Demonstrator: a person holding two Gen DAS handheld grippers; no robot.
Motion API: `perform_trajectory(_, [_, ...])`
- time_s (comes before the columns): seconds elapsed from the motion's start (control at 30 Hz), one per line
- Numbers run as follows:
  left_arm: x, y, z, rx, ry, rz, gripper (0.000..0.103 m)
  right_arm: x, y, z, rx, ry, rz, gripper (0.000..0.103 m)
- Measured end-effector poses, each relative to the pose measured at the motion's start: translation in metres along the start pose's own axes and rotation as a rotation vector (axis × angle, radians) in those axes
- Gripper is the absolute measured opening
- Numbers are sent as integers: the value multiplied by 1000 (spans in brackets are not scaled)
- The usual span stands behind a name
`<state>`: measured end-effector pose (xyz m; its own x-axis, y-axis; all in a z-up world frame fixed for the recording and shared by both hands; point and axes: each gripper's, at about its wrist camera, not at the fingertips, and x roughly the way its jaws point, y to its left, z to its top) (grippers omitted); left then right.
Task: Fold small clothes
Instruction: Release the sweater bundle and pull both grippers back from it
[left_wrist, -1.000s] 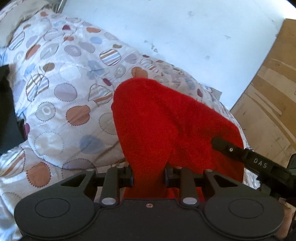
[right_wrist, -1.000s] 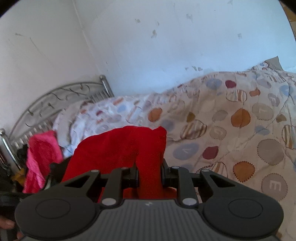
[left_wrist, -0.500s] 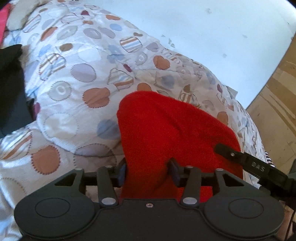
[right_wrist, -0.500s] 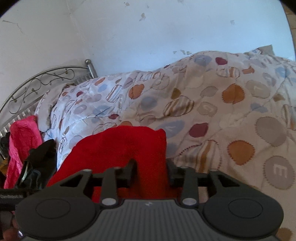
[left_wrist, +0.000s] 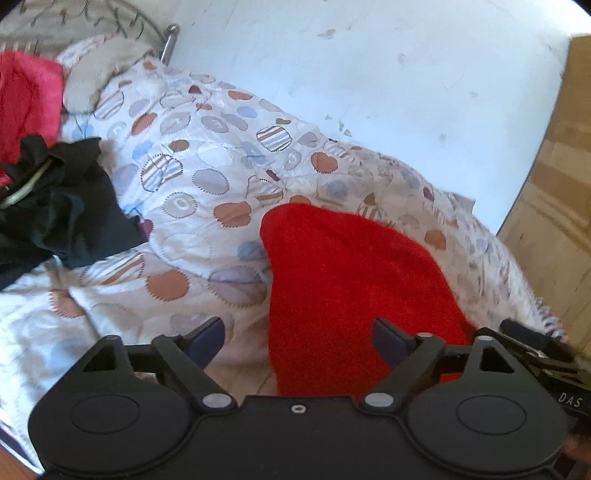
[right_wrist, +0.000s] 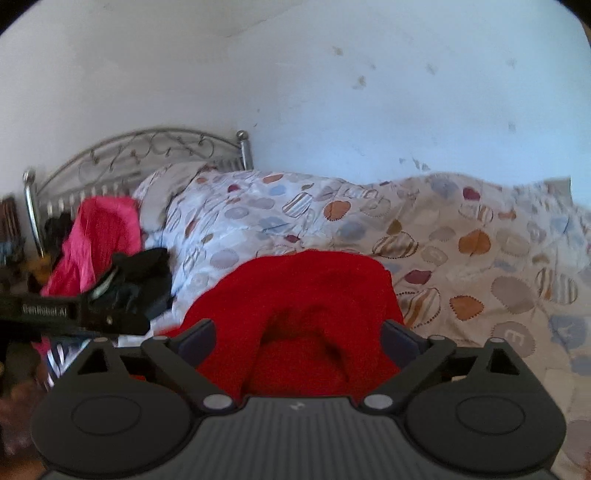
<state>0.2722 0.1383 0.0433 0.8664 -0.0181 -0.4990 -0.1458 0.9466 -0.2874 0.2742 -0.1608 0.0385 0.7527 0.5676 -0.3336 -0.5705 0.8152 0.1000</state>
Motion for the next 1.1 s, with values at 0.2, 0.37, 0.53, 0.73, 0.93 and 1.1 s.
perform_trajectory(0.2, [-2, -13, -22, 89, -19, 50, 92, 3, 10, -25, -34, 60, -104, 99])
perform_trajectory(0.37, [2, -23, -33, 146, -19, 81, 92, 4, 5, -38, 33, 75, -133, 99])
perform_trajectory(0.53, [-7, -25, -28, 120, -31, 102, 92, -11, 1, -38, 83, 29, -136, 100])
perform_trajectory(0.73, [-34, -30, -24, 87, -50, 92, 92, -49, 3, -25, 94, -68, -144, 103])
perform_trajectory(0.93, [-85, -46, -26, 111, -124, 81, 101, -97, 12, -15, 78, -153, -162, 103])
perform_trajectory(1.1, [-131, -56, -36, 148, -184, 71, 102, -143, 25, -17, 44, -213, -195, 103])
